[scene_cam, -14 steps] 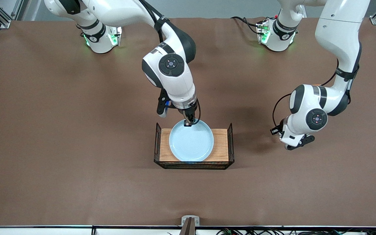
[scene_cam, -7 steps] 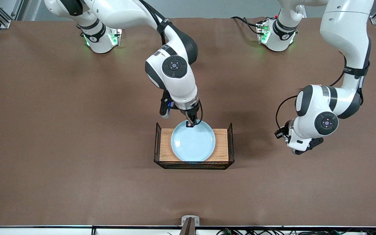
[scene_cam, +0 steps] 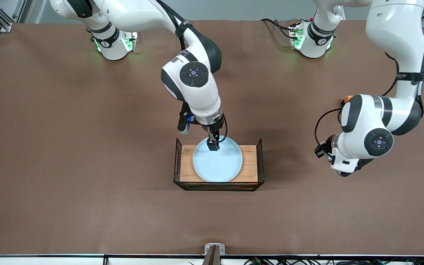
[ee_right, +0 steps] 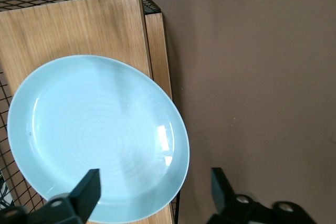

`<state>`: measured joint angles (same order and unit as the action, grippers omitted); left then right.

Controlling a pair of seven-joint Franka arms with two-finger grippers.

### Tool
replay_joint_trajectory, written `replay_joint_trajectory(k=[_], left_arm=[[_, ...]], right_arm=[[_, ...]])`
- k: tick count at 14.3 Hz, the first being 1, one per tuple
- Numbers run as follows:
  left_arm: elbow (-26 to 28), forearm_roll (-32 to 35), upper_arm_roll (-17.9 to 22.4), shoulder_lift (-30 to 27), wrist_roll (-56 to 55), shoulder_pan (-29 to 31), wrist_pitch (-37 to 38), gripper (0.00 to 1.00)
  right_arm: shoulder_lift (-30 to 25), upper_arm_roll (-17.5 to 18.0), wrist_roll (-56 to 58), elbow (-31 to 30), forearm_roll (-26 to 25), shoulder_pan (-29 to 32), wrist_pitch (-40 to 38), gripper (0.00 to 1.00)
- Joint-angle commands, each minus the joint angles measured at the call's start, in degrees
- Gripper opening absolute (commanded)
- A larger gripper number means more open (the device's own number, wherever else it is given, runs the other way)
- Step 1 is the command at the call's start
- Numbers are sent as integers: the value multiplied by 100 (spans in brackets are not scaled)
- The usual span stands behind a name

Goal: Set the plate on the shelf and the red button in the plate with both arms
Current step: 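Release the plate into the tray and withdraw the right gripper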

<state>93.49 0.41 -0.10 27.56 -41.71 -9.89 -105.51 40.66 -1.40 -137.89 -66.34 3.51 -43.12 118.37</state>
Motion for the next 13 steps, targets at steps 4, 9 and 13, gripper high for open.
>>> replay_joint_trajectory(k=[4, 9, 13], left_arm=[[-1007, 73, -7, -58, -592, -21, 1145, 10], [-1491, 21, -69, -84, -1365, -92, 1743, 10], [-1703, -6, -87, -93, -2173, -302, 1823, 10]], right_arm=[[-1005, 17, 673, 8, 0, 31, -1112, 100], [-2016, 0, 3060, 7, 62, 697, -3202, 100], [-2571, -9, 5724, -1, 53, 1619, -4338, 100]])
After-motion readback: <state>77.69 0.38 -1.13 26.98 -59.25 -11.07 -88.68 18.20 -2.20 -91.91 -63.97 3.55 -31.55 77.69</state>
